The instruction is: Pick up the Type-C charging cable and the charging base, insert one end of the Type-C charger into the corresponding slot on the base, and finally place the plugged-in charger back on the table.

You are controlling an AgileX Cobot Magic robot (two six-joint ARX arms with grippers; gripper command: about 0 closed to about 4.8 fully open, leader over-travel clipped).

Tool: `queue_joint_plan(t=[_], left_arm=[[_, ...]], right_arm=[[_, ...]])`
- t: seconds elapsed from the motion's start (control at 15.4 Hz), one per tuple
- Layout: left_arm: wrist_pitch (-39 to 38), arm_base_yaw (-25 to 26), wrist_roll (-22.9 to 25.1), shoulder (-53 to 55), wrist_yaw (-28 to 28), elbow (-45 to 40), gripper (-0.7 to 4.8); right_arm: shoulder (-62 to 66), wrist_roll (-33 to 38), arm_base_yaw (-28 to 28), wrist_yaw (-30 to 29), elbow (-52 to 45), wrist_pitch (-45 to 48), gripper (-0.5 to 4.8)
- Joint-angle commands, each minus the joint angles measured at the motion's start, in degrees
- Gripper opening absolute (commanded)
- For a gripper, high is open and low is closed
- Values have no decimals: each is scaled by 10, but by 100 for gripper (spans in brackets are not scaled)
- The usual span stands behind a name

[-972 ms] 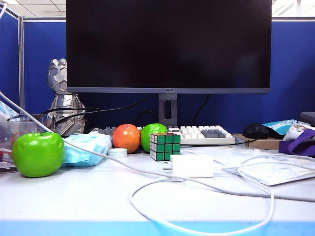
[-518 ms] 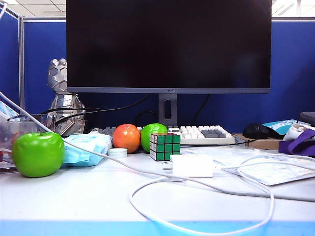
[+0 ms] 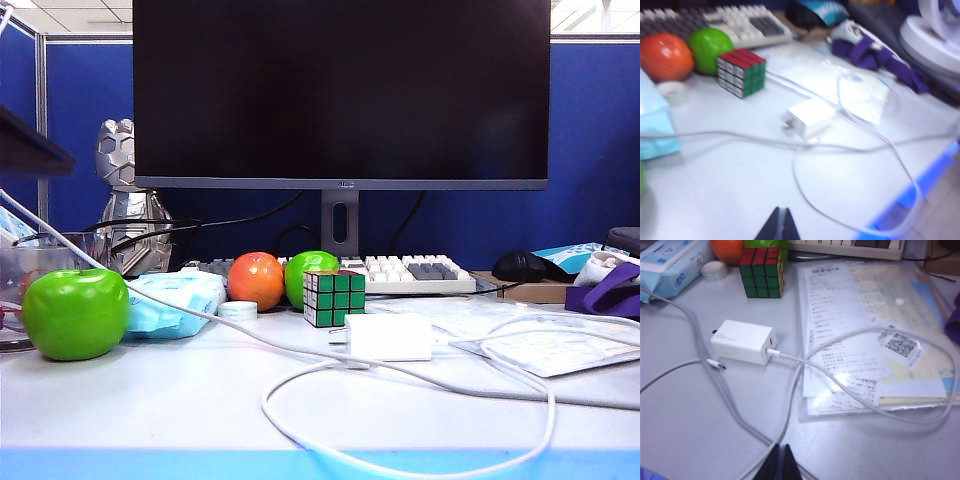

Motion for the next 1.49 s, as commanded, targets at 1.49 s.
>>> queue_joint_plan(t=[1.49], left_arm=[[-98, 463, 35, -179, -36, -68, -1]], right_arm=[[-3, 4, 2, 5, 3, 6, -5]])
